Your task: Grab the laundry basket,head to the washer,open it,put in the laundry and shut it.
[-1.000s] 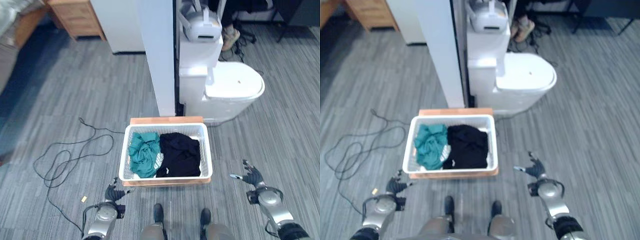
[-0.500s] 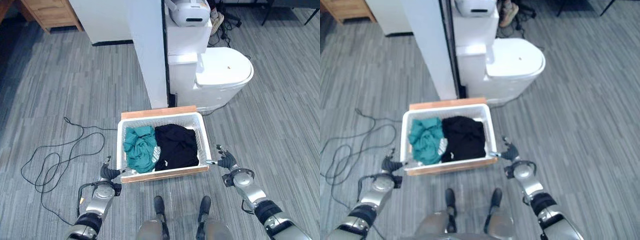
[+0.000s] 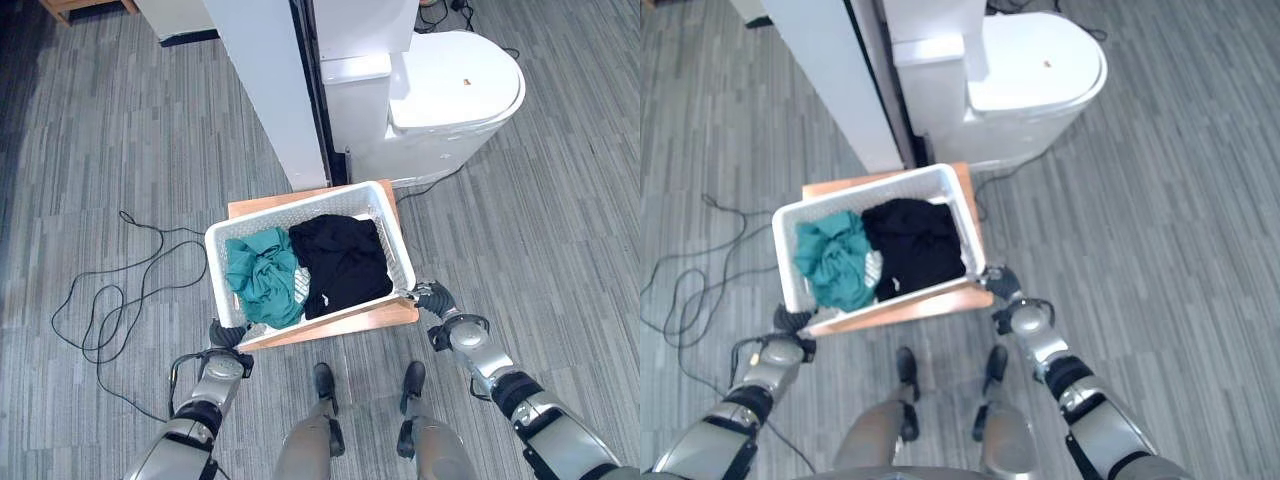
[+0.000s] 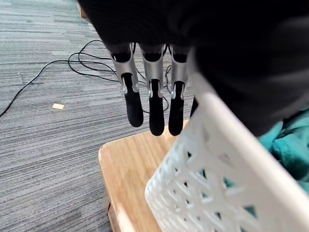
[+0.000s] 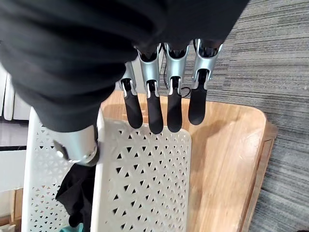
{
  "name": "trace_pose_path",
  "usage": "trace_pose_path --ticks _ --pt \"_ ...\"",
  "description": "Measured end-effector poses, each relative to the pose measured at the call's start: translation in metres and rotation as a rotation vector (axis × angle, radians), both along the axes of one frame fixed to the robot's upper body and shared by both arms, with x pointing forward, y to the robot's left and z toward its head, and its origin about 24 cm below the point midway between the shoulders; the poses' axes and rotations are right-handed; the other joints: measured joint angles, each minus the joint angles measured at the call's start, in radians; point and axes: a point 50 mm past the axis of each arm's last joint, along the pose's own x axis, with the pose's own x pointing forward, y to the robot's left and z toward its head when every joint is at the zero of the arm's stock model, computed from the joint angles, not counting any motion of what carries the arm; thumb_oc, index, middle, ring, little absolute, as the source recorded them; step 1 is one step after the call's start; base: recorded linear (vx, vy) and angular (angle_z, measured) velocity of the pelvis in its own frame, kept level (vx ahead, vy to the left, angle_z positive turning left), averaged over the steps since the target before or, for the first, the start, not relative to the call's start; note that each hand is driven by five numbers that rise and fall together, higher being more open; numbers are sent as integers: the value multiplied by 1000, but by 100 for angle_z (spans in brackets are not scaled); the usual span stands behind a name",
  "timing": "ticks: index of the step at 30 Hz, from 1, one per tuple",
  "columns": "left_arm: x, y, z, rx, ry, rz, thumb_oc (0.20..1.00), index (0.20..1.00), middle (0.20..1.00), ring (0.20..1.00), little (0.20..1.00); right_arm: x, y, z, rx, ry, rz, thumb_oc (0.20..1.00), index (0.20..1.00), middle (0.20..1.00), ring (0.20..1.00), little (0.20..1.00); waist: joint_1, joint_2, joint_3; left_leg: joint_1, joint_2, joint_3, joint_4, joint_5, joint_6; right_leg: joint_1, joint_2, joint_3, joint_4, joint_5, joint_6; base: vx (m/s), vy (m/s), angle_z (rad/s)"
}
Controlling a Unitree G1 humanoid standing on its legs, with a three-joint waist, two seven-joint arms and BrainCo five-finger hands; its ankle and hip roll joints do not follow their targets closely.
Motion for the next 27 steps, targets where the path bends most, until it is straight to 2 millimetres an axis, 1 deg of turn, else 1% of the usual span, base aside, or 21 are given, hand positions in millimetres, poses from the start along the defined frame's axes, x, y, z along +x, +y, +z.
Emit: trace_pose_path --ticks 2,5,6,10,11,12,13,14,16,18,19,20,23,27 --pt "-9 -3 -7 -14 27 -5 200 200 200 200 200 -5 2 -1 22 -5 8 200 200 200 200 200 -2 -8 6 26 0 -2 -4 0 0 27 0 0 0 -3 -2 86 -96 5" --pt "-19 -11 -11 -51 25 -31 200 200 200 200 200 -16 -6 -6 59 6 -27 200 200 200 200 200 -1 -9 6 68 -3 -8 -21 0 0 63 0 -3 -1 -11 1 53 -48 7" --pt "-26 -12 -16 -59 44 -27 200 200 200 200 200 -19 -8 -9 61 16 -35 200 200 200 200 200 -2 -9 6 82 -6 -9 -23 0 0 78 0 -2 -1 -12 1 68 -71 4" --pt "-40 -14 -20 -91 56 -27 200 200 200 200 200 -36 -30 -13 51 23 -74 200 200 200 200 200 -7 -10 5 128 -3 -17 -25 -1 -1 126 -1 -4 -2 -19 5 54 -39 6" --pt "-45 -13 -23 -95 72 -22 200 200 200 200 200 -39 -36 -11 39 14 -77 200 200 200 200 200 -9 -10 4 141 -3 -18 -26 -2 -2 141 -1 -4 -3 -23 7 58 -15 -3" --pt "-50 -11 -26 -100 85 -13 200 200 200 200 200 -37 -45 -5 36 -9 -104 200 200 200 200 200 -20 -11 2 143 0 -18 -26 -3 -4 142 2 2 -3 -25 5 84 -17 -2" --pt "-53 -10 -28 -103 96 -12 200 200 200 200 200 -37 -49 -4 24 -12 -108 467 467 467 467 467 -29 -12 1 145 1 -20 -26 -3 -4 144 4 2 -2 -25 5 77 -12 -2" --pt "-58 -11 -30 -109 109 -11 200 200 200 200 200 -42 -56 -4 0 -18 -116 1000 1000 1000 1000 1000 -30 -12 -3 154 1 -21 -26 -3 -5 154 4 2 -2 -25 5 72 -6 1" --pt "-73 -10 -38 -109 156 -9 200 200 200 200 200 -51 -65 -8 -59 -8 -121 1000 1000 1000 1000 1000 -35 -16 -45 157 2 -18 -27 -6 -8 155 5 4 -3 -25 5 55 -2 -4" --pt "-82 -8 -43 -105 191 -3 200 200 200 200 200 -57 -69 -13 -118 14 -113 1000 1000 1000 1000 1000 -35 -23 -79 158 2 -16 -27 -7 -9 155 7 5 -3 -25 5 15 3 -2" --pt "-83 -8 -43 -104 194 -2 200 200 200 200 200 -58 -69 -13 -123 15 -113 1000 1000 1000 1000 1000 -35 -24 -82 158 2 -16 -27 -7 -9 155 7 5 -3 -25 5 31 6 -2" --pt "-86 -7 -44 -85 206 -15 200 200 200 200 200 -58 -68 -14 -157 9 -107 1000 1000 1000 1000 1000 -30 -37 -103 158 1 -15 -26 -6 -9 154 8 7 -2 -25 5 33 8 -1" --pt "-89 -7 -46 -79 216 -13 200 200 200 200 200 -56 -64 -14 -178 6 -91 1000 1000 1000 1000 1000 -28 -49 -122 151 1 -19 -26 -6 -8 149 6 6 -2 -25 5 7 -1 1" --pt "-89 -6 -46 -77 218 -11 200 200 200 200 200 -47 -57 -17 -192 18 -77 1000 1000 1000 1000 1000 -24 -51 -126 143 -2 -21 -26 -4 -7 142 2 4 -2 -24 5 3 0 1"
